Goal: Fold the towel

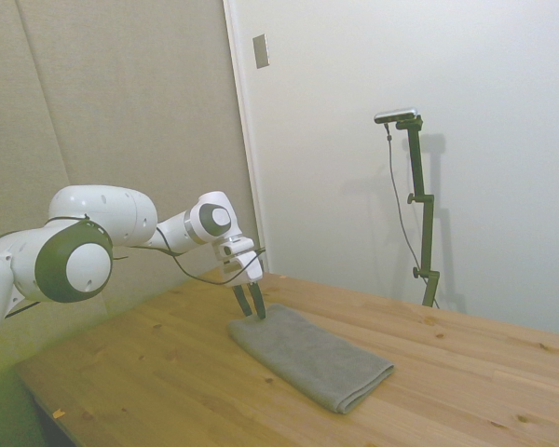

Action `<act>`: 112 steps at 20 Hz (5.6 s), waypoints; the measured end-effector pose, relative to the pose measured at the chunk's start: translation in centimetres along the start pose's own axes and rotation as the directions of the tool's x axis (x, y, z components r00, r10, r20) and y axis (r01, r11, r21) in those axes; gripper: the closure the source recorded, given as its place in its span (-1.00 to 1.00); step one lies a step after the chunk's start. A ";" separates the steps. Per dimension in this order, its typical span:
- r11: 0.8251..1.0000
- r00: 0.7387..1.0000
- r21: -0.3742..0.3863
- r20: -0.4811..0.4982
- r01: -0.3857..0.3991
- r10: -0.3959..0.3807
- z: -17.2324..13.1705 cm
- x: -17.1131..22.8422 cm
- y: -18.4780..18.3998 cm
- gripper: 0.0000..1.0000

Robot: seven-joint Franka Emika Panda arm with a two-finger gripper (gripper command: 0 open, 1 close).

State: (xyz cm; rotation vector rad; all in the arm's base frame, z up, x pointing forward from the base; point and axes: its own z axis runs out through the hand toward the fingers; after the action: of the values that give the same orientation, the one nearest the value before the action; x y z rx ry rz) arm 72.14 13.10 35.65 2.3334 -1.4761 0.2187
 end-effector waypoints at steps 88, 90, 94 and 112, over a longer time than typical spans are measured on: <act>0.935 0.962 0.337 0.273 -0.108 0.012 2.4 18.5 20.9 1.00; 0.934 0.957 0.339 0.289 -0.114 0.012 3.3 19.3 21.5 1.00; 0.932 0.952 0.339 0.305 -0.127 0.019 4.3 20.5 22.7 1.00; 0.905 0.923 0.359 0.374 -0.229 0.086 7.4 25.7 27.5 -1.00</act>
State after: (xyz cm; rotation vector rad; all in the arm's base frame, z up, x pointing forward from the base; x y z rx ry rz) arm 58.34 -21.83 43.27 2.6763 -1.9591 0.1617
